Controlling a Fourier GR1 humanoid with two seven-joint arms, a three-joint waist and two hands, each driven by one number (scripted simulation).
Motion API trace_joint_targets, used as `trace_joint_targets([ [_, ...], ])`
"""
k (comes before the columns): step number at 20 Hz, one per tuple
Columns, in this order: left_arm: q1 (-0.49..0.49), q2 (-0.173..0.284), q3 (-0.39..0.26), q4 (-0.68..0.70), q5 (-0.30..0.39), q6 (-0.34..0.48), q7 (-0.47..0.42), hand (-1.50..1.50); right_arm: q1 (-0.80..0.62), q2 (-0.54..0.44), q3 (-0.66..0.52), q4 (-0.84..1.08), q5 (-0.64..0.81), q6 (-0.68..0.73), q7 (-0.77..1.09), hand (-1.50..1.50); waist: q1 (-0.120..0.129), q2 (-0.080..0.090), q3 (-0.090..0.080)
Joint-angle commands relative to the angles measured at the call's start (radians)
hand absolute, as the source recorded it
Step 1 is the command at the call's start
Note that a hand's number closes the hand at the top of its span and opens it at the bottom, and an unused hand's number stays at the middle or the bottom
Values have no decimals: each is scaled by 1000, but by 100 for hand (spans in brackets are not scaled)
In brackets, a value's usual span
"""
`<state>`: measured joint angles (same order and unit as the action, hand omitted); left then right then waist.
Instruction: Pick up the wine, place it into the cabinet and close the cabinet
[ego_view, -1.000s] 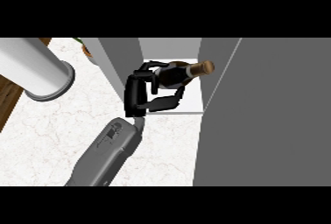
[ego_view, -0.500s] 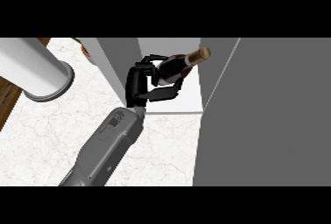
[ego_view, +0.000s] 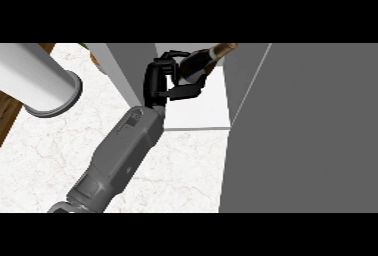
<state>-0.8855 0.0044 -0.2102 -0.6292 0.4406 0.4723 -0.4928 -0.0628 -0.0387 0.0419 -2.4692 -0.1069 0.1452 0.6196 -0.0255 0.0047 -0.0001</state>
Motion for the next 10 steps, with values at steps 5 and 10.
trace_joint_targets([
  [5,-123,-4,62,173,-26,29,-115,150,49,13,44,-137,-43,-10,67,-150,-8,1,0],
  [10,-208,-4,103,266,-28,59,-148,150,-53,-22,-32,-40,-98,1,54,-150,-10,5,0],
])
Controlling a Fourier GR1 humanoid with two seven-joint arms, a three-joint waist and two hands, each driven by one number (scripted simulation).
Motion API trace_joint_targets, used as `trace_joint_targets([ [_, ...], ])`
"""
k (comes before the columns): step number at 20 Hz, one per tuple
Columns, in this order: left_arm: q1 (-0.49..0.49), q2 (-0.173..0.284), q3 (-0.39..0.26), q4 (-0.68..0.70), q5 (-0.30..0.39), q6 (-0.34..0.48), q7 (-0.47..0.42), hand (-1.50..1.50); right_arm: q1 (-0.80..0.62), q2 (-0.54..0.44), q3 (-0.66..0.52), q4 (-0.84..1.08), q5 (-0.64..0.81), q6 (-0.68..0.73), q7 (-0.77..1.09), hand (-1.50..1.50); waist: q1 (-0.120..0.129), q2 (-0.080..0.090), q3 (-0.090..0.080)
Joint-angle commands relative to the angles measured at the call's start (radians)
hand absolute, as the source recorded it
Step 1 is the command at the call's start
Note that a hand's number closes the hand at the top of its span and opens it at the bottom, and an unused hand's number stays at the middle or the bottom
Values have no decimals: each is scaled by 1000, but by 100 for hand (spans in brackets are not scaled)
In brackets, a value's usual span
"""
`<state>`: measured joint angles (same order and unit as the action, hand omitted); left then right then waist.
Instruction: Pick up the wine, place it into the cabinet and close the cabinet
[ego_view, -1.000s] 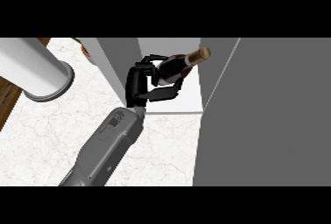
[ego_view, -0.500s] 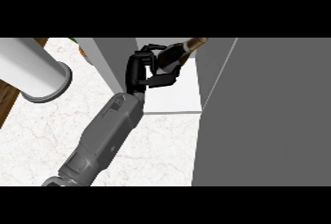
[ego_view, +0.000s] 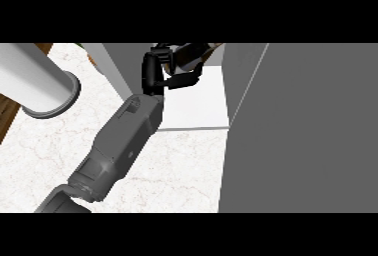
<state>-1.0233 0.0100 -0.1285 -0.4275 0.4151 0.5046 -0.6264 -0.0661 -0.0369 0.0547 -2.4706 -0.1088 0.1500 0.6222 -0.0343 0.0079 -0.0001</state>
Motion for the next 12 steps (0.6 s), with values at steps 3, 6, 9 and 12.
trace_joint_targets([
  [3,-83,-10,66,127,3,-15,-64,150,29,-1,-14,-73,-83,13,14,-150,-15,6,0],
  [6,-83,1,107,157,36,-65,-45,150,55,8,-10,-53,-91,29,-27,-150,-17,8,0],
  [9,-99,-10,146,161,77,-62,-38,150,-8,14,17,-61,-57,-9,39,-150,-13,6,-1],
  [12,-111,0,174,195,88,-97,-24,150,-22,20,31,-13,-41,3,0,-150,-12,10,-1],
])
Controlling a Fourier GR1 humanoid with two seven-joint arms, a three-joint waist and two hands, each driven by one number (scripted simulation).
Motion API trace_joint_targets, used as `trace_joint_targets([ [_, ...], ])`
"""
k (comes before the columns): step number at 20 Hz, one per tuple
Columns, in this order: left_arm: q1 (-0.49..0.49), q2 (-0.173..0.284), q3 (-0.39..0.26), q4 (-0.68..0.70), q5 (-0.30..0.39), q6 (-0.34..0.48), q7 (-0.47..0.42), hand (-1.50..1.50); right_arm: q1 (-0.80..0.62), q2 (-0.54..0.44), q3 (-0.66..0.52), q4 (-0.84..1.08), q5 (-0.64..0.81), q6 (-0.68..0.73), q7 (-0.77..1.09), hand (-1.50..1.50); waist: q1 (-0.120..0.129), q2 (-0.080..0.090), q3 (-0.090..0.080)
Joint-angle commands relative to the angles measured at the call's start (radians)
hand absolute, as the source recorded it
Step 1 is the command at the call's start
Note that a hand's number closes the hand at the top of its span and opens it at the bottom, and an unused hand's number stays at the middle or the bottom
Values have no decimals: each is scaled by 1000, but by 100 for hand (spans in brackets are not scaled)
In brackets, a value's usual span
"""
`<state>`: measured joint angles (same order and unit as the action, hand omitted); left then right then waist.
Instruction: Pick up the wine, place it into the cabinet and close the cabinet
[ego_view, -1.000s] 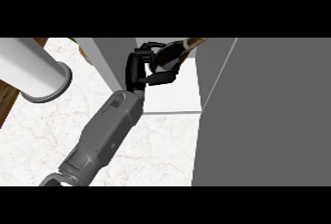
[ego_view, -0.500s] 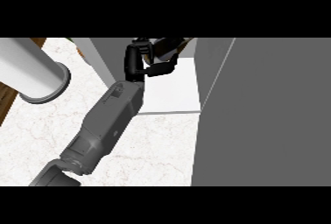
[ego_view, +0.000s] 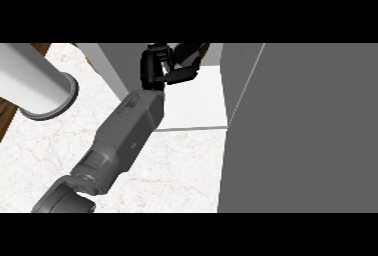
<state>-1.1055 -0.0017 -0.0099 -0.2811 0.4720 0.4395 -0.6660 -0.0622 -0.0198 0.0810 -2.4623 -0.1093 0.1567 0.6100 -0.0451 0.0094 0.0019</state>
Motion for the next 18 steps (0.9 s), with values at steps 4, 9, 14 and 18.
trace_joint_targets([
  [4,-21,2,58,78,51,-14,-59,150,44,-4,-8,-43,-62,22,-20,-150,-24,11,-2],
  [9,22,30,81,104,34,-81,-122,150,35,19,58,-37,-3,-19,-25,-150,-13,13,-3],
  [14,-16,14,69,140,5,-37,-105,150,-24,-17,-23,-16,-54,1,9,-150,-9,12,-2],
  [18,-10,2,69,170,1,-6,-116,-150,-29,1,22,-30,-28,-9,24,-150,-21,14,-3],
])
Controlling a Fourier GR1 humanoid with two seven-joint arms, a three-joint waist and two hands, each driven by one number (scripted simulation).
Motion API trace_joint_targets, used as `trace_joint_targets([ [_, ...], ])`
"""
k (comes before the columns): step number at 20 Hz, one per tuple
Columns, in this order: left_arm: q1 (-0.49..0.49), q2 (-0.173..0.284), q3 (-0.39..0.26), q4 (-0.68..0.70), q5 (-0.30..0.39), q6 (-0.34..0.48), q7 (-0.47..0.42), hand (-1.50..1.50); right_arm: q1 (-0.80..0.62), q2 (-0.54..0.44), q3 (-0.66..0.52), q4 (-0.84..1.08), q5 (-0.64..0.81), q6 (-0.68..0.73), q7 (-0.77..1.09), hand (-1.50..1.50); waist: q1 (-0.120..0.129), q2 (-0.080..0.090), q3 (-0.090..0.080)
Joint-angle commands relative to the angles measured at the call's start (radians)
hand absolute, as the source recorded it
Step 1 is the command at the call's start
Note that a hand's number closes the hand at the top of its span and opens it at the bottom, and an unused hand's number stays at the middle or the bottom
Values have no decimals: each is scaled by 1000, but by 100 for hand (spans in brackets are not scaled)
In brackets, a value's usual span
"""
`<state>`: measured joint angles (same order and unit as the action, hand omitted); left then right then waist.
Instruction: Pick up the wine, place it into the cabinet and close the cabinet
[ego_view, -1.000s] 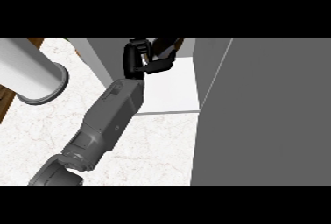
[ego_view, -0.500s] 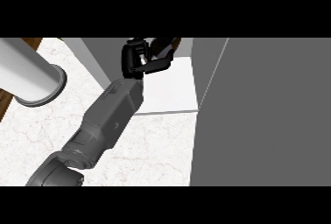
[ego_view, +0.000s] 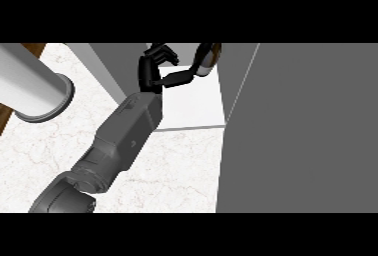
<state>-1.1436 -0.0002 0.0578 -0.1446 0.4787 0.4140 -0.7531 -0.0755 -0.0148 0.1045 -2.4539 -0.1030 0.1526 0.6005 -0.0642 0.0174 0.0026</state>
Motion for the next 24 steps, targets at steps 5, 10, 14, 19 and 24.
trace_joint_targets([
  [5,-6,0,-1,51,-21,69,1,-150,17,-2,-15,-41,-71,17,2,-150,-8,6,-3],
  [10,3,16,-16,71,-53,92,-2,-150,28,2,22,-65,-21,9,16,-150,-13,9,-4],
  [14,35,3,-25,74,-70,103,-25,-150,-3,-3,-24,-43,-50,-2,8,-150,-2,7,-3],
  [19,50,5,19,49,-37,109,-72,-150,31,14,28,-45,-24,3,-1,-150,-14,11,-4],
  [24,96,35,14,52,-51,18,-111,-150,-2,14,29,3,-12,4,-21,-150,-14,19,-5],
])
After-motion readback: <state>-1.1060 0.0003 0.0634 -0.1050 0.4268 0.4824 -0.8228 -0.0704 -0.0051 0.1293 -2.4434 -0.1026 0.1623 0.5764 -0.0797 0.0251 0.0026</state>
